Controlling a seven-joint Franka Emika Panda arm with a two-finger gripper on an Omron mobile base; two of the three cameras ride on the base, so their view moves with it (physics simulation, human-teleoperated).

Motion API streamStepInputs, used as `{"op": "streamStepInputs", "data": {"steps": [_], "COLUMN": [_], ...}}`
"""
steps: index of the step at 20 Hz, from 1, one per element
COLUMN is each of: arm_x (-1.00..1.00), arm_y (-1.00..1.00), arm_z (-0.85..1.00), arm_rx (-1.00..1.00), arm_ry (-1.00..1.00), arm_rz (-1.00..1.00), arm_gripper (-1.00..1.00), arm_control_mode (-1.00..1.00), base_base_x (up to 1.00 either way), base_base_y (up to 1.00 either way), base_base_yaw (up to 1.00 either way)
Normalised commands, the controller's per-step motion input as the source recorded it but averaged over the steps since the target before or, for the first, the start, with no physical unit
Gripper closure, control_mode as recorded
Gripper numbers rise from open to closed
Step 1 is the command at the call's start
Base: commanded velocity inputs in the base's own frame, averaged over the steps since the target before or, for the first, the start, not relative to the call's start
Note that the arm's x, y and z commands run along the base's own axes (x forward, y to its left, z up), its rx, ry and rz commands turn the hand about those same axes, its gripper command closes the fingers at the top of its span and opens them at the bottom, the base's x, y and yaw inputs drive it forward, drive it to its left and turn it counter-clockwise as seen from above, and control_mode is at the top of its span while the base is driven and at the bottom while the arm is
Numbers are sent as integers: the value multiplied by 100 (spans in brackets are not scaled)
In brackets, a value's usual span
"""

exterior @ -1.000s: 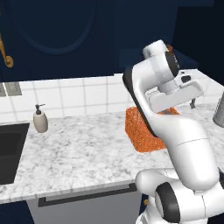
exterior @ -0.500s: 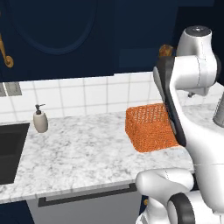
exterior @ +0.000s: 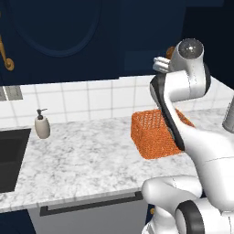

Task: Open the cabinet, pick up the bread from the cabinet and place it in the basket. Then move the basket to the dining counter.

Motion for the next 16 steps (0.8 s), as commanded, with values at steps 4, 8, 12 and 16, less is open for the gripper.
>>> {"op": "streamStepInputs", "data": {"steps": [4,8,12,16], "arm_x": [52,39,49,66], "arm_y": [-20,-40,-23,-5], "arm_z": [85,36,1,0], "arm_rx": [-21,5,9,1], "arm_ry": [7,11,9,1], "arm_rz": [0,0,0,0], "arm_gripper": [-100,-100,-100,-100], "arm_control_mode": [-100,-100,-100,-100], "base_base_x": [0,0,0,0], "base_base_y": [0,0,0,0], "base_base_yaw": [0,0,0,0]}}
